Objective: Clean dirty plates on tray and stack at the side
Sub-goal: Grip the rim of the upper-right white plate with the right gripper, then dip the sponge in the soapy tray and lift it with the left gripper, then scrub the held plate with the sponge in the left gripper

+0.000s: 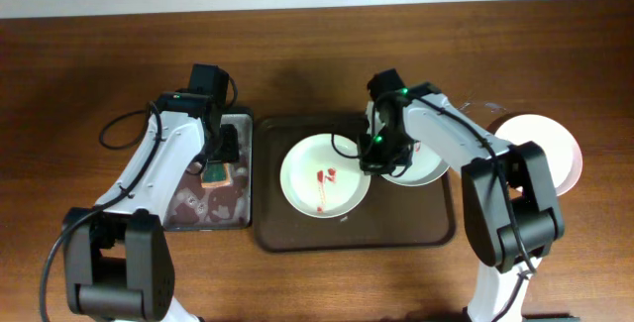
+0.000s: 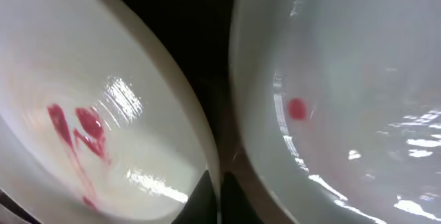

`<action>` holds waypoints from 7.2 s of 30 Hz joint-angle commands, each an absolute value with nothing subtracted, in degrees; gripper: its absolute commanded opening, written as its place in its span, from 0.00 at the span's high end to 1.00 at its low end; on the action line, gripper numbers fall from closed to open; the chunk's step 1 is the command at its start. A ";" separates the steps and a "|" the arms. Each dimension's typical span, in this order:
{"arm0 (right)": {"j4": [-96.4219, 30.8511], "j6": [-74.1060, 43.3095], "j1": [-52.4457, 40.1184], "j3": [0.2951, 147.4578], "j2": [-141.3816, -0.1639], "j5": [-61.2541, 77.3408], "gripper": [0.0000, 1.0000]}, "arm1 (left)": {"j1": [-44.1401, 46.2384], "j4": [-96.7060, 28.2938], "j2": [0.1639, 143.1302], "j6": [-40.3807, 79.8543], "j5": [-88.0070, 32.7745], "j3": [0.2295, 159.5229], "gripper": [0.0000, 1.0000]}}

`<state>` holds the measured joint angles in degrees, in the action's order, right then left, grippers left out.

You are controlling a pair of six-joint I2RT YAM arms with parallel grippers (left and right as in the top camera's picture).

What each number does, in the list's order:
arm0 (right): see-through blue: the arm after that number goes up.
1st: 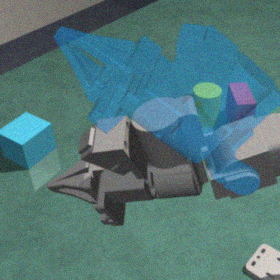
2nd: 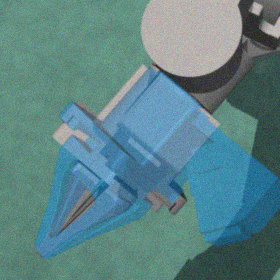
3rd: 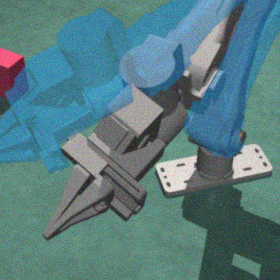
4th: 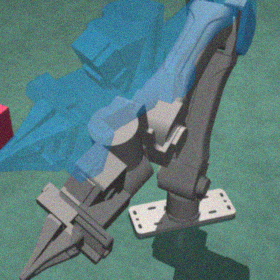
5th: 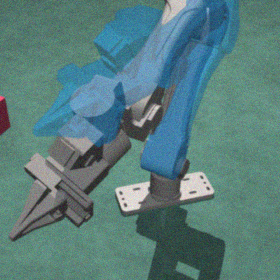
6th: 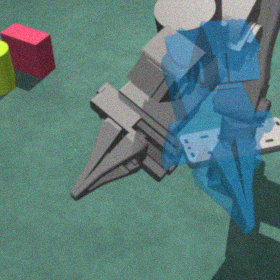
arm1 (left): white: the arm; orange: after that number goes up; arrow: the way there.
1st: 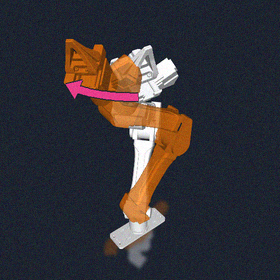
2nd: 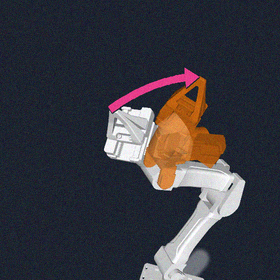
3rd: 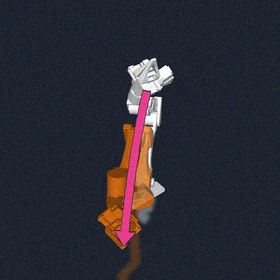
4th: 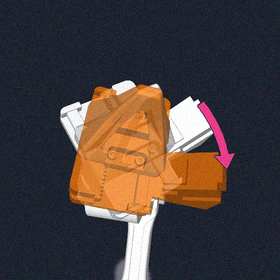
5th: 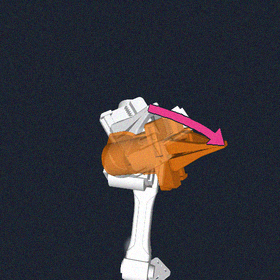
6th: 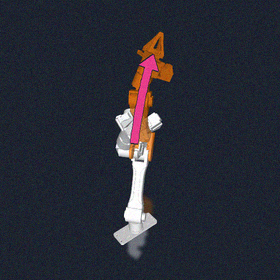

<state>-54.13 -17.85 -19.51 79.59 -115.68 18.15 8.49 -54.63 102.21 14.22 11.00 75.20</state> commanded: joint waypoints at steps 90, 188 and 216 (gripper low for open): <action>-43.03 -21.28 -23.24 78.63 -117.49 9.63 0.88 | 8.08 -26.98 75.29 9.89 8.34 61.82 1.00; -46.24 -21.28 -23.29 78.63 -117.49 10.94 0.96 | 20.23 -20.01 110.85 30.85 -42.06 66.72 1.00; -46.33 -21.28 -23.29 78.63 -117.49 10.94 0.96 | 15.03 -31.94 101.01 23.94 -26.06 68.84 1.00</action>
